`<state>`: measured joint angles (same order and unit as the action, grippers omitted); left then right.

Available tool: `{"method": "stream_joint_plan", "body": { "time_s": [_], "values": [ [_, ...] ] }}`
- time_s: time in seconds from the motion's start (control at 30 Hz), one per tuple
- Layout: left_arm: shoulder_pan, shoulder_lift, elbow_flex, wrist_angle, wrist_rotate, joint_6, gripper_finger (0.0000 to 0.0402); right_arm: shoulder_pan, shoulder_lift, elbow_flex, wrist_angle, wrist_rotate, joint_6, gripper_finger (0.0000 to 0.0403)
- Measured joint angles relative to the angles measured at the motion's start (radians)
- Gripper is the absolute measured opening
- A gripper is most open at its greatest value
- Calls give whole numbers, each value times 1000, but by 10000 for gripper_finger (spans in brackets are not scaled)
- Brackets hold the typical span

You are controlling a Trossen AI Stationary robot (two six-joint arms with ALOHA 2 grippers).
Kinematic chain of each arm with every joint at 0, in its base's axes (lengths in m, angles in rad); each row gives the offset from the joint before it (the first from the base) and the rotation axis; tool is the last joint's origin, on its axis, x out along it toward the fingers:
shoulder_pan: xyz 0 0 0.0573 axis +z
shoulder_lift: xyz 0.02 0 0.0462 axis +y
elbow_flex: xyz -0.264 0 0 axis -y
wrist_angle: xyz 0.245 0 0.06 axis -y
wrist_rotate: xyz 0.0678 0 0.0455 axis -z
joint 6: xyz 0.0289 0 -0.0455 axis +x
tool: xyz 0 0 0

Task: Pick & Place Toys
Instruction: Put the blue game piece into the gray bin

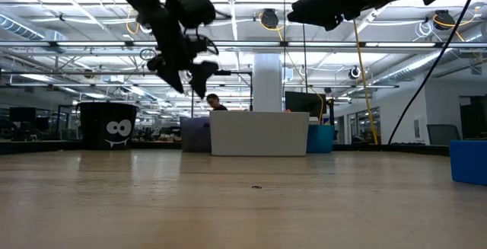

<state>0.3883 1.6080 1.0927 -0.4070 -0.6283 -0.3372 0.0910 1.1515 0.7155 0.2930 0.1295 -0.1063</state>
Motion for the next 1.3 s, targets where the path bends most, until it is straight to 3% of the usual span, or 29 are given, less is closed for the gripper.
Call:
{"method": "stream_joint_plan", "body": {
  "time_s": [0.2, 0.37, 0.63, 0.8, 0.97, 1.3],
  "values": [
    [-95, -93, 0, 4, 55, -94, 344, 27, 0, 0, -73, -2, 63, 187],
    [-228, -98, 0, 9, -8, -100, 344, 145, 3, -20, -111, -4, 42, 200],
    [-394, -98, 0, 25, -37, -181, 344, 370, 11, -115, -55, -2, 270, 297],
    [-499, -98, 0, 180, -59, -94, 344, 478, 76, -178, -58, 6, 333, 345],
    [-565, -98, 0, 277, -58, -31, 344, 537, 195, -199, -60, 39, 403, 345],
    [-580, -98, 0, 270, -61, -91, 344, 554, 349, -199, -18, -23, 465, 339]
  ]
}}
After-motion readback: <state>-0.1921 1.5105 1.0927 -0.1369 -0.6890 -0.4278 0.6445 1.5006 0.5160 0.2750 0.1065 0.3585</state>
